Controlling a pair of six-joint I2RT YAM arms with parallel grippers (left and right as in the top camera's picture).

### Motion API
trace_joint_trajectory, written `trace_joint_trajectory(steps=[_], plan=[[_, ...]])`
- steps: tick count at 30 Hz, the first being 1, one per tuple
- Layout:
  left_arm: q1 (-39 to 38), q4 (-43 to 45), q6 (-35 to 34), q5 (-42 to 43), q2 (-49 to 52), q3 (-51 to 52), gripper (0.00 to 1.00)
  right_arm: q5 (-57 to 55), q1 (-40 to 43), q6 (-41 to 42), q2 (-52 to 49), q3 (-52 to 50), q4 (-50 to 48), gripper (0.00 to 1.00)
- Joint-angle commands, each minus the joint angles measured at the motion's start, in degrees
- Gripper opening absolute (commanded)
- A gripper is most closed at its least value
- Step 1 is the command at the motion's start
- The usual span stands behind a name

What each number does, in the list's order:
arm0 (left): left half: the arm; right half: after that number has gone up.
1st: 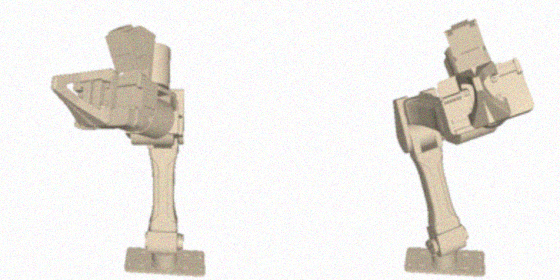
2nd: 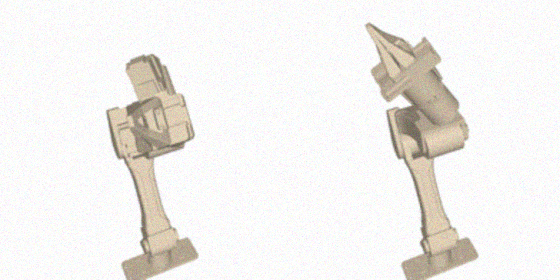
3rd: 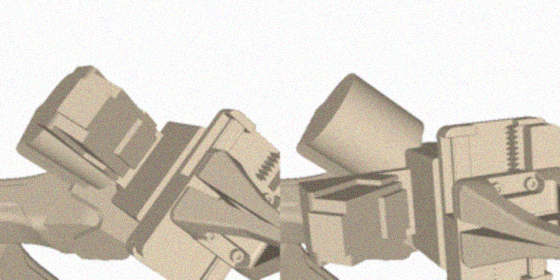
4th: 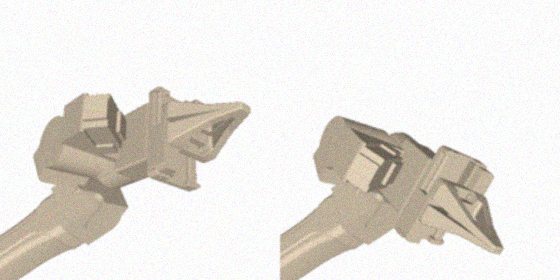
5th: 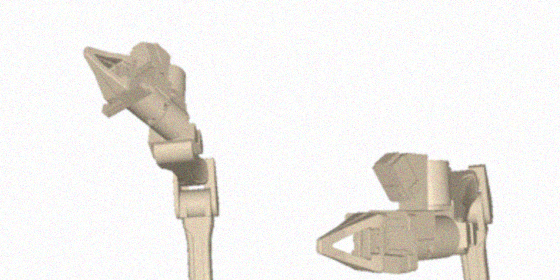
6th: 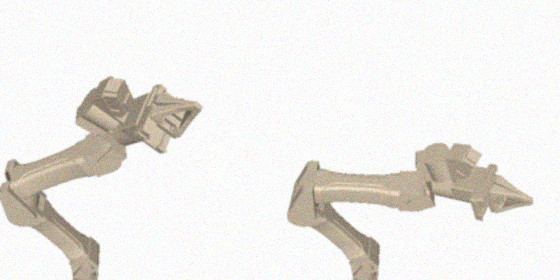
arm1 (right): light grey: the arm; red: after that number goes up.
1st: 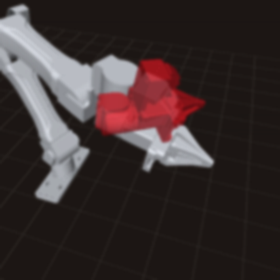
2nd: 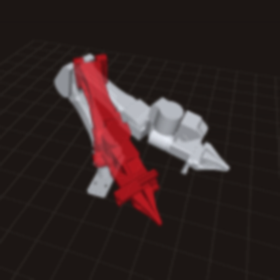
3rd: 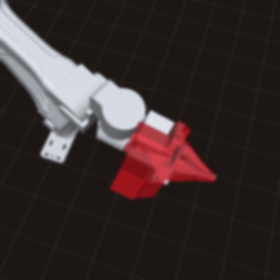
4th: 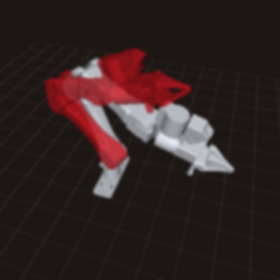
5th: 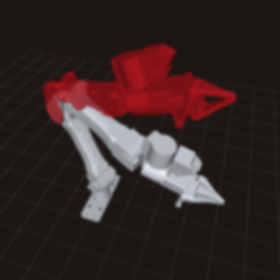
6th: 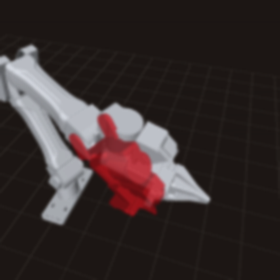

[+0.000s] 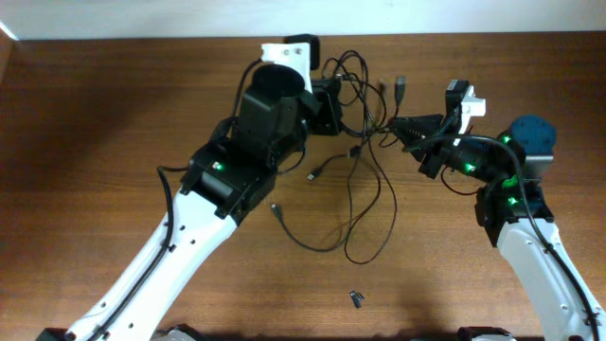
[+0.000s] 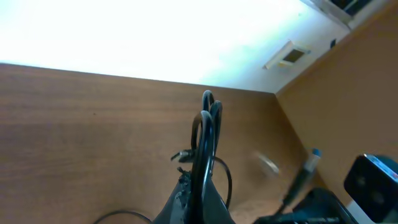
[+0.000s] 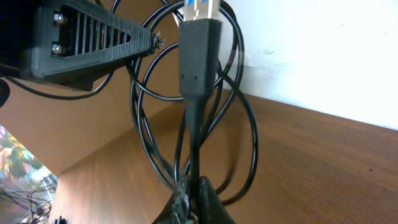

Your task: Untangle cables

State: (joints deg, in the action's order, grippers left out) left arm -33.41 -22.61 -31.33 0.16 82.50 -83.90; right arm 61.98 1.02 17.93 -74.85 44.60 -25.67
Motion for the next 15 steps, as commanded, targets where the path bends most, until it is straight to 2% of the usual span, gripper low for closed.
trace_joint_trajectory(steps=[1, 3, 4, 5, 6, 7, 15], plan=[[0.3, 0.1, -0.8, -1.4, -1.9, -0.6, 0.00, 0.8, -0.3, -0.6, 0.1, 0.5, 0.0, 0.04], [0.3, 0.0, -0.8, -1.3, -1.9, -0.6, 0.00, 0.7, -0.3, -0.6, 0.1, 0.5, 0.0, 0.04], [0.3, 0.0, -0.8, -0.6, -1.9, -0.6, 0.00, 0.7, -0.3, -0.6, 0.1, 0.5, 0.0, 0.25], [0.3, 0.0, -0.8, 0.9, -1.9, -0.6, 0.00, 0.7, -0.3, -0.6, 0.1, 0.5, 0.2, 0.66], [0.3, 0.0, -0.8, 3.0, -1.9, -0.6, 0.00, 0.7, -0.3, -0.6, 0.1, 0.5, 0.3, 0.88], [0.3, 0.0, -0.8, 4.4, -1.9, -0.6, 0.00, 0.5, -0.3, -0.6, 0.1, 0.5, 0.5, 0.99], [0.3, 0.1, -0.3, 19.3, -1.9, -0.6, 0.00, -2.9, -0.3, -2.6, 0.1, 0.5, 0.6, 0.99]])
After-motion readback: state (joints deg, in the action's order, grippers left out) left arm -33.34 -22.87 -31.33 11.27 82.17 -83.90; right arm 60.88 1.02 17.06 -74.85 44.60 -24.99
